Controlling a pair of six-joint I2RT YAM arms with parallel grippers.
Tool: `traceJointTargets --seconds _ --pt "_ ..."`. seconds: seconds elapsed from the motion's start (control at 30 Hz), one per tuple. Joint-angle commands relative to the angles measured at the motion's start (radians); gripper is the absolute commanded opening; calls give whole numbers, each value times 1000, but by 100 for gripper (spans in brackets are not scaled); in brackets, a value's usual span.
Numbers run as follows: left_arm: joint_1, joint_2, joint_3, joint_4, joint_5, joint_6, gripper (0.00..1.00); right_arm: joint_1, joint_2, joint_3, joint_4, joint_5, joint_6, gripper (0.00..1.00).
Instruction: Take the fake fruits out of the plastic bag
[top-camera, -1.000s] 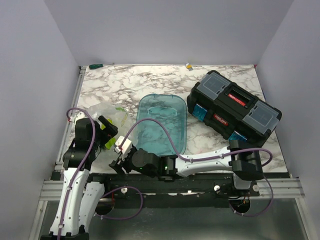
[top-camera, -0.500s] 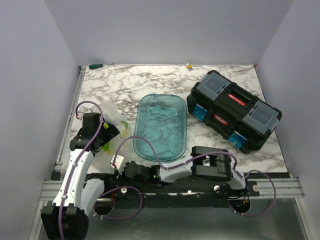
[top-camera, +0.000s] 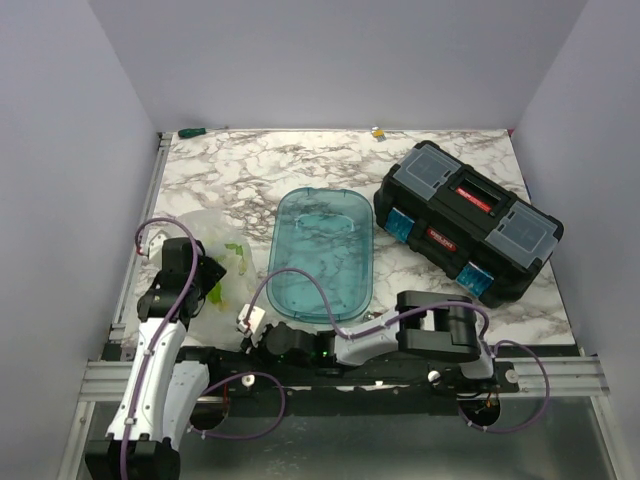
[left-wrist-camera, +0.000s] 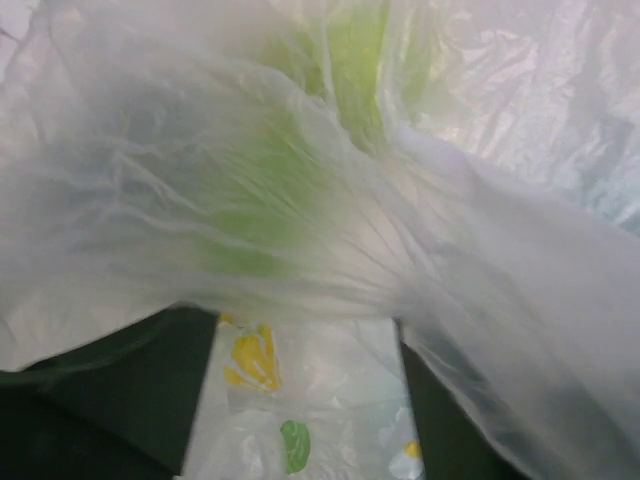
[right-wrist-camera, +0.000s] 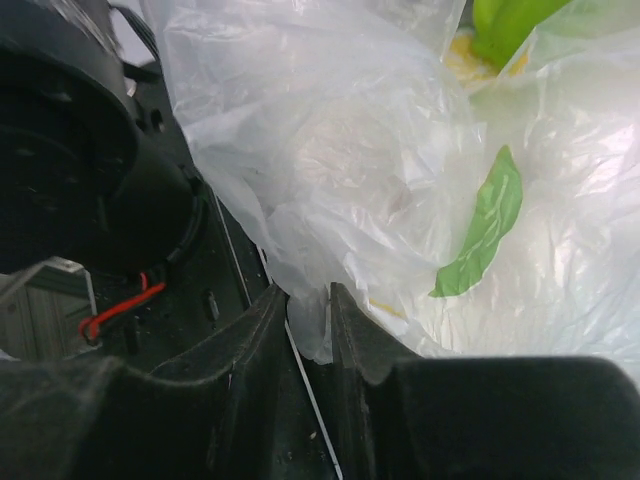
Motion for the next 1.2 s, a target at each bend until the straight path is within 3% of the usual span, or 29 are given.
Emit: traceJointTargets --seconds 0.0,0.13,0.43,0.57,0.97,1.17 --pt "5 -88 -38 -24 -88 -75 56 0 -59 -20 56 0 28 28" --pt "5 -92 -50 -16 -130 -58 55 0 -66 -23 56 0 29 29" --pt "5 206 12 90 -116 60 56 -4 -71 -31 68 -15 26 29" --pt "5 244 15 136 -106 78 44 -3 -82 -41 72 -19 25 29" --pt "-21 268 105 91 -83 138 48 -4 -89 -44 79 -36 18 29" --pt "-21 397 104 117 -74 146 34 -3 -101 -52 87 -45 22 29"
